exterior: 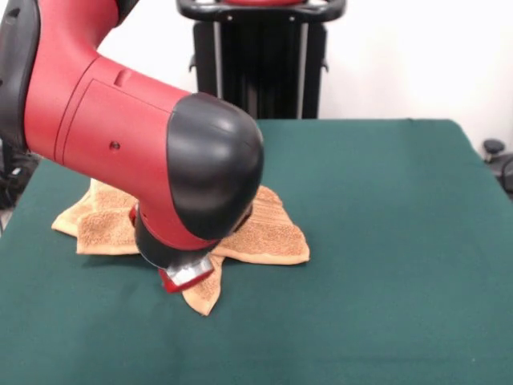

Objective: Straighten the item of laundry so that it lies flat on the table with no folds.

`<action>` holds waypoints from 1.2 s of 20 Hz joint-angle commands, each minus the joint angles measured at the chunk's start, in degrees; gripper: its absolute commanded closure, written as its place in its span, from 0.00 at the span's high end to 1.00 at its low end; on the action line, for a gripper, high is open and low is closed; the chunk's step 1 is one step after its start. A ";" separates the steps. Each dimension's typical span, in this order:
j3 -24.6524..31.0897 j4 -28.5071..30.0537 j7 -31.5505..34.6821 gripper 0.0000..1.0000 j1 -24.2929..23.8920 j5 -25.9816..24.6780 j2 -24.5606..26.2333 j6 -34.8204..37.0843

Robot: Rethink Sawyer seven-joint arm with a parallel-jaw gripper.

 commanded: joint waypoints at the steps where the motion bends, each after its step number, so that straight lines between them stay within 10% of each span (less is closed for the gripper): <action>1: 0.42 -5.12 18.25 1.00 1.22 3.48 2.80 5.47; 24: -4.18 -8.86 21.37 1.00 0.63 4.42 7.25 20.86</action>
